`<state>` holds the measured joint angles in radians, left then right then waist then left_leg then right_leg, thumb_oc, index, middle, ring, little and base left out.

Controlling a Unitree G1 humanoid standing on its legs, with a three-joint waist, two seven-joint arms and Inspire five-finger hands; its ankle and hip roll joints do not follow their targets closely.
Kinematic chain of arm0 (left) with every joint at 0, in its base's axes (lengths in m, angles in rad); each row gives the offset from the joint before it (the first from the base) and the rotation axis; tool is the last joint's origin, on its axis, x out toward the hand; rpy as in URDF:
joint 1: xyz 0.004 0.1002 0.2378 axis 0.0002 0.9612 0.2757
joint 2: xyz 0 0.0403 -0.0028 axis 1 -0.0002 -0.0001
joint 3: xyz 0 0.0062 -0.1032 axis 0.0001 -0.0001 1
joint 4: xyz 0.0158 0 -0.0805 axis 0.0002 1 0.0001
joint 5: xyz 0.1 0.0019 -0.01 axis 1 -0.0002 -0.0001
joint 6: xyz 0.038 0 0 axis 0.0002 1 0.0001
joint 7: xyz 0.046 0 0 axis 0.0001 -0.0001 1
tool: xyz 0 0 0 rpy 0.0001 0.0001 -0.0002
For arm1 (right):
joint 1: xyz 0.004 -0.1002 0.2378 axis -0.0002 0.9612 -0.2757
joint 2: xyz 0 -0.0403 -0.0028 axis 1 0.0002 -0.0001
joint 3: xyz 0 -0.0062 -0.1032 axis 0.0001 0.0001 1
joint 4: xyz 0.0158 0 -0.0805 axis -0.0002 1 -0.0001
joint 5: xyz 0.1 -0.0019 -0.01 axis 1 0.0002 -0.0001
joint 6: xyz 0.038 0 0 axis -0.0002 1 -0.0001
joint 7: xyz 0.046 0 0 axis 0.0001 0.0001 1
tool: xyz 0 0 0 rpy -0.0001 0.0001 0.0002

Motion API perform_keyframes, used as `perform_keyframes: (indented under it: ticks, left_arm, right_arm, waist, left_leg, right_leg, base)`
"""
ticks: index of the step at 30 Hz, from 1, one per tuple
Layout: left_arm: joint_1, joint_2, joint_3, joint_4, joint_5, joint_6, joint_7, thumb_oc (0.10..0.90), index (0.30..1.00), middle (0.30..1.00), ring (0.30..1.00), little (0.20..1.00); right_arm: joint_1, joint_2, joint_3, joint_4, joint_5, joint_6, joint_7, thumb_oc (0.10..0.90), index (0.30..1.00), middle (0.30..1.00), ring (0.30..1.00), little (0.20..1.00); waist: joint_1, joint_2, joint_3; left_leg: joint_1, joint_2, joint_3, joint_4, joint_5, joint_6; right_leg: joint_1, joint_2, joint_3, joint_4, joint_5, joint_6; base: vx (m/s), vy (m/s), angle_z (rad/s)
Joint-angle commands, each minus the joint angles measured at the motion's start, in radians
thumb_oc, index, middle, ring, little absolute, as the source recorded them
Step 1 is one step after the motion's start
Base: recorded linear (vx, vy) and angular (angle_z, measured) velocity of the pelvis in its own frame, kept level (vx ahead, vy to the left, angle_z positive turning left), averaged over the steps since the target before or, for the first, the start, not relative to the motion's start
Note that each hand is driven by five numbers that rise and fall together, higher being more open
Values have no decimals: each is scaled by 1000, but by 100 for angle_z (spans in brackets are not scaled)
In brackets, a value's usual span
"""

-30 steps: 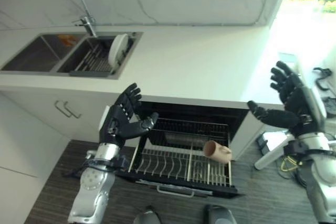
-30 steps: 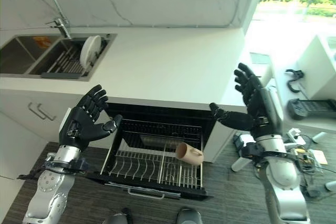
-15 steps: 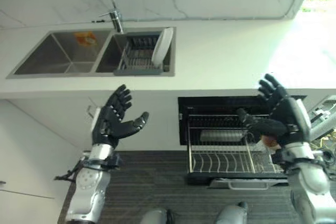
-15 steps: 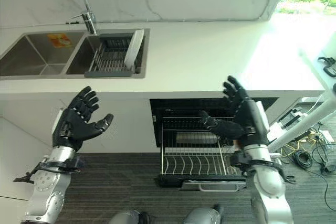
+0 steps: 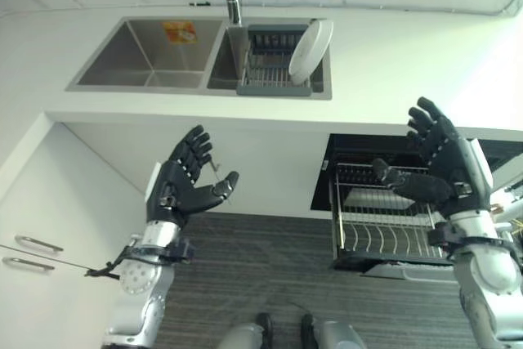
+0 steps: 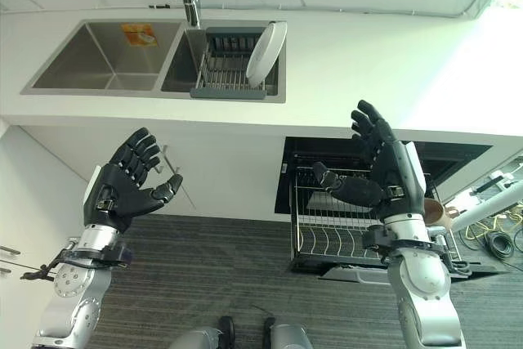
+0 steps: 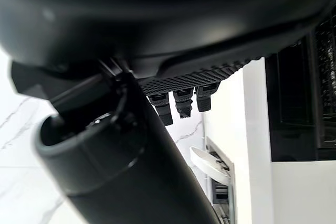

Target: Place the dishes in the dishwasher.

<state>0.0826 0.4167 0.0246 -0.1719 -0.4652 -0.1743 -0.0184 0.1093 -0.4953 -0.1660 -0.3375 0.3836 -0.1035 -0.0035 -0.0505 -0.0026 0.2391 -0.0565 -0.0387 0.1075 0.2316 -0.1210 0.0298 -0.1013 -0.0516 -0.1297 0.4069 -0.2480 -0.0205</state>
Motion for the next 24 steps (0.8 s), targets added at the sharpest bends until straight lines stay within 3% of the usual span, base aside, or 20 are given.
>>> perform_keyframes:
  ticks: [1, 2, 4, 8, 11, 13, 15, 16, 20, 22, 23, 24]
  left_arm:
    - [-69, 29, 38, -126, -32, -83, -25, 800, 900, 900, 900, 900]
    - [-68, 25, 35, -136, -40, -77, -31, 800, 900, 900, 900, 900]
    - [-63, 16, 31, -147, -52, -76, -50, 800, 900, 900, 900, 900]
    - [-58, 16, 27, -143, -41, -105, -33, 800, 900, 900, 900, 900]
    - [-45, 26, 35, -157, -22, -155, 17, 800, 900, 900, 900, 900]
    - [-39, 22, 45, -162, -25, -193, 30, 800, 900, 900, 900, 900]
    - [-37, 13, 59, -159, 5, -258, 25, 800, 900, 900, 900, 900]
    - [-37, 18, 67, -164, 37, -270, 24, 800, 900, 900, 900, 900]
    - [-89, 61, 73, -192, 74, -244, 25, 800, 900, 900, 900, 900]
    - [-113, 70, 73, -199, 65, -225, 15, 800, 900, 900, 900, 900]
    - [-136, 72, 62, -205, 73, -209, 10, 800, 900, 900, 900, 900]
    - [-143, 73, 60, -207, 76, -203, 9, 800, 900, 900, 900, 900]
  right_arm:
    - [-87, -44, -51, -47, 10, -114, -27, 800, 900, 900, 900, 900]
    - [-83, -50, -63, -44, 15, -112, -26, 800, 900, 900, 900, 900]
    - [-88, -56, -73, -42, 6, -105, -24, 800, 900, 900, 900, 900]
    - [-112, -74, -79, -43, 11, -69, -24, 800, 900, 900, 900, 900]
    - [-113, -94, -78, -49, 28, -54, -4, 800, 900, 900, 900, 900]
    - [-116, -108, -81, -49, 35, -50, 2, 800, 900, 900, 900, 900]
    - [-128, -118, -85, -45, 51, -49, -7, 800, 900, 900, 900, 900]
    - [-112, -111, -99, -61, 82, -45, -3, 800, 900, 900, 900, 900]
    - [-74, -70, -106, -104, 94, -79, -10, 800, 900, 900, 900, 900]
    - [-75, -46, -96, -116, 73, -88, -27, 800, 900, 900, 900, 900]
    - [-83, -27, -77, -122, 42, -84, -66, 800, 900, 900, 900, 900]
    - [-85, -21, -72, -123, 41, -80, -71, 800, 900, 900, 900, 900]
  waist:
    - [-11, -36, -58]
    - [-9, -48, -46]
    - [-15, -51, -36]
    - [-29, -31, -35]
    - [-23, 17, -34]
    - [-15, 26, -36]
    - [-12, 30, -41]
    - [-14, 30, -50]
    - [-8, 24, -66]
    - [-6, 22, -68]
    - [-9, 27, -68]
    - [-9, 32, -68]
  left_leg:
    - [40, 6, 87, 68, -22, -51]
    - [10, 22, 113, 135, 34, -80]
    - [-36, 65, 141, 211, 66, -102]
    - [-33, 164, 186, 68, 93, -102]
    - [-147, 258, 80, 68, 90, -141]
    - [-196, 285, 20, 68, 115, -164]
    - [-219, 309, 34, 68, 92, -172]
    - [-216, 315, 62, 68, 87, -171]
    - [-189, 239, 58, 68, 50, -128]
    - [-171, 202, 52, 68, 31, -100]
    - [-146, 171, 32, 68, 8, -75]
    - [-139, 162, 22, 68, 1, -65]
  right_leg:
    - [70, -5, -21, -107, 52, 50]
    - [80, -20, -26, -107, 51, 41]
    - [86, -32, -34, -107, 50, 36]
    - [98, -40, -31, -107, 37, 54]
    - [107, -8, 5, -107, 8, 71]
    - [114, -9, 32, -107, -3, 79]
    - [137, -40, 35, -107, -21, 102]
    - [153, -60, 23, -107, -25, 119]
    - [183, -120, 5, -107, 6, 173]
    - [195, -139, -18, -107, 69, 187]
    - [196, -142, -29, -107, 148, 187]
    - [203, -137, -33, -93, 173, 185]
  base:
    - [47, -80, -6]
    - [29, -74, -1]
    - [33, -13, 16]
    - [128, 191, 29]
    - [239, 374, 7]
    - [247, 329, -50]
    - [374, 475, -74]
    - [396, 497, -58]
    - [258, 335, -5]
    - [253, 316, 33]
    - [271, 324, 37]
    - [293, 350, 29]
